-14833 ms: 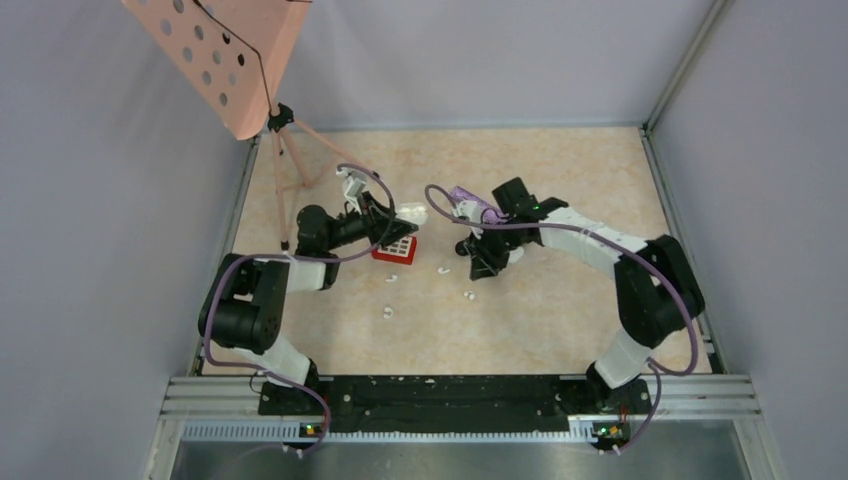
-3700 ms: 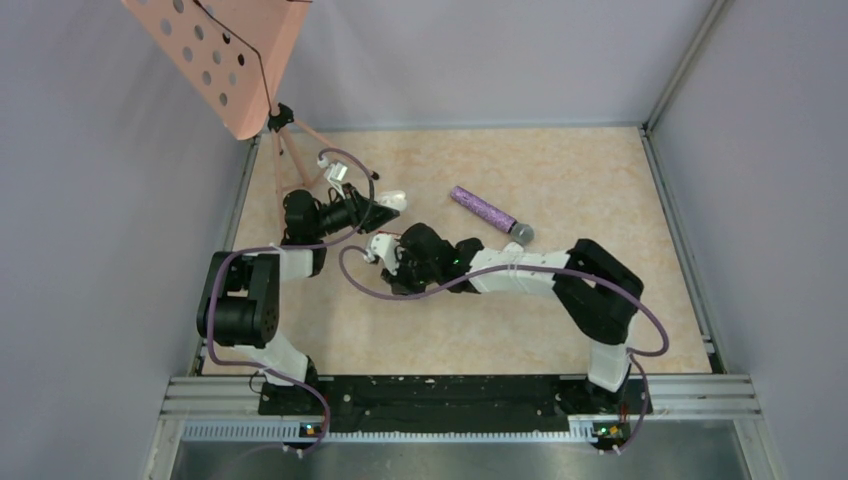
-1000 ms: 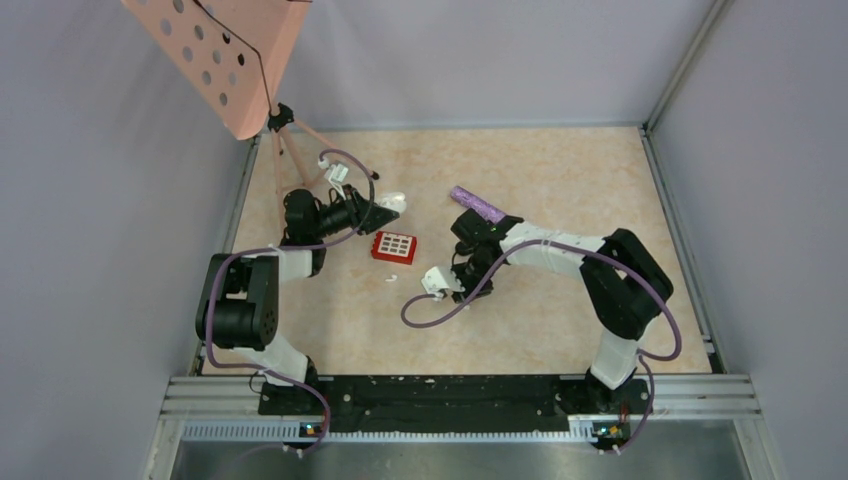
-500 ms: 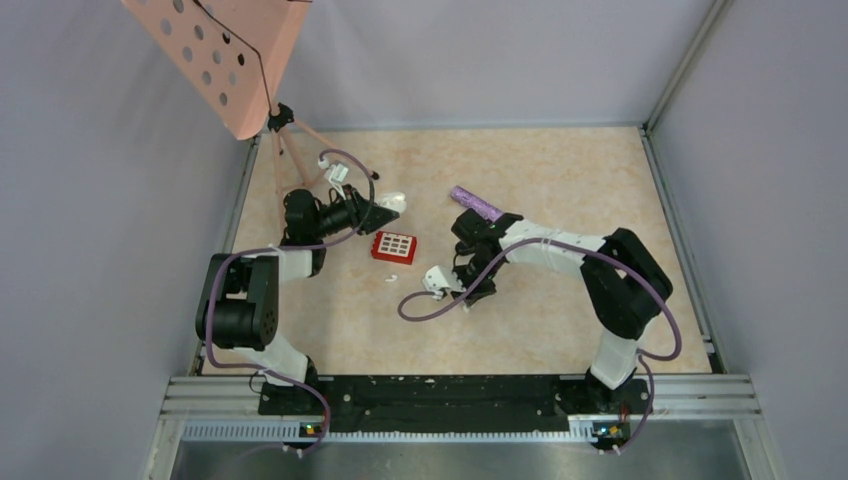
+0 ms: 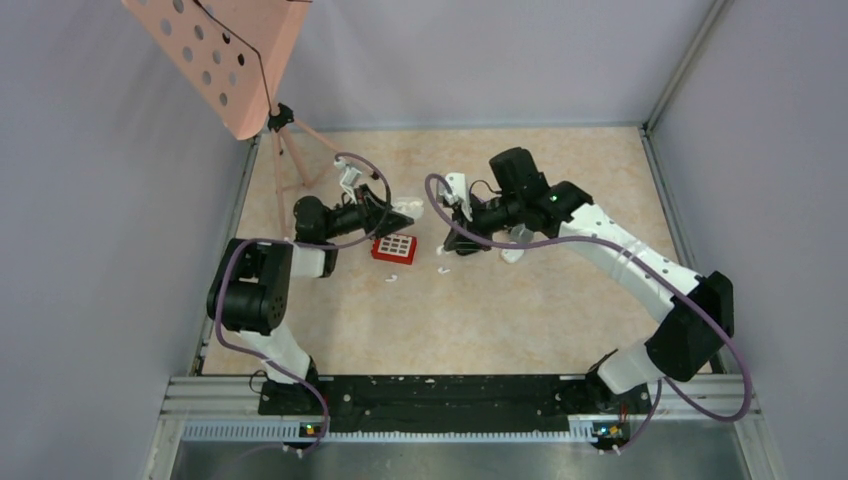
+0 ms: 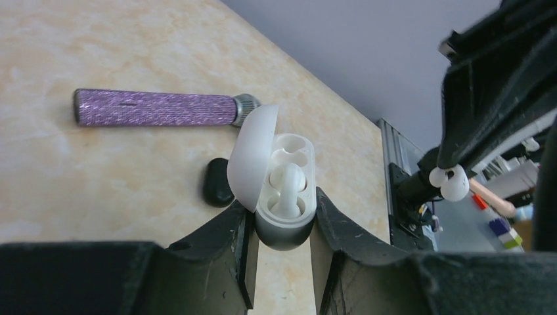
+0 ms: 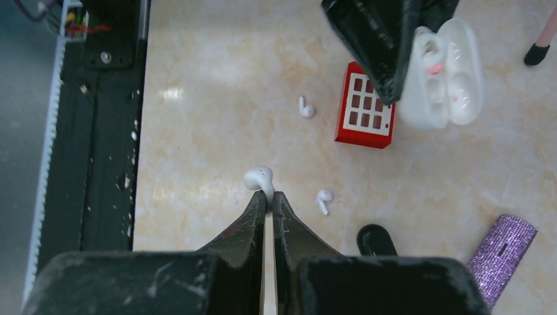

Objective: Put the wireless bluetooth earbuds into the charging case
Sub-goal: Pick up the earbud from the center of the board.

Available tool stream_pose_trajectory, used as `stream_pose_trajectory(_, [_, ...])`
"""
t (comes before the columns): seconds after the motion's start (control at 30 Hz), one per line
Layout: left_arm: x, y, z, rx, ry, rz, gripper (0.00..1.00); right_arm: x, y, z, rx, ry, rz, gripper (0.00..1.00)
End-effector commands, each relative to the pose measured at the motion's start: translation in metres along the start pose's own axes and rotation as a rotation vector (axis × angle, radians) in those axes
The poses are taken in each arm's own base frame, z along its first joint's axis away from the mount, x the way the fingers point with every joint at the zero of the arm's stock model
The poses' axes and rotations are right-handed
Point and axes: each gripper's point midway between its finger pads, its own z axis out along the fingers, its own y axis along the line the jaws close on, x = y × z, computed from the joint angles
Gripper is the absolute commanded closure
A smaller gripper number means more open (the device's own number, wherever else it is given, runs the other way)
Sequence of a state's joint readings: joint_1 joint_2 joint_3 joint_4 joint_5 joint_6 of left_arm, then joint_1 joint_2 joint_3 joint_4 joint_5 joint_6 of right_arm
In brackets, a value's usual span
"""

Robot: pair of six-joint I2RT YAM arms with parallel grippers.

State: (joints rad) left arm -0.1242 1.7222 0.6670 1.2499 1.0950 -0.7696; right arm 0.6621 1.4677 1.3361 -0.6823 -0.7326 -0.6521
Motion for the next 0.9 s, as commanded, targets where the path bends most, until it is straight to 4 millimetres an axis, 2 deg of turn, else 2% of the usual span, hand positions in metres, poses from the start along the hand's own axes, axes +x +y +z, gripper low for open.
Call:
stream_pose_trajectory(0.0, [-0.006,-0.045,0.012,0.185,0.02,0.194,1.0,-0.045,-0.019,-0.009,0.041,-0.161,0.202,1.0])
stream_pose_trajectory(0.13, [0.004,-0.065,0.017,0.244,0.05,0.264,1.0,-0.06,-0.037,-0.015,0.095,-0.205,0.251,1.0])
stream_pose_trajectory(0.27, [0.013,-0.073,0.018,0.257,0.083,0.32,1.0,-0.065,-0.045,-0.014,0.111,-0.22,0.265,1.0])
stream_pose_trajectory(0.43, [0.024,-0.078,0.018,0.258,0.129,0.35,1.0,-0.061,-0.053,-0.012,0.144,-0.211,0.27,1.0])
stream_pose_trajectory(0.87, [0.025,-0.085,0.021,0.288,0.144,0.346,1.0,-0.054,-0.064,-0.012,0.209,-0.186,0.266,1.0])
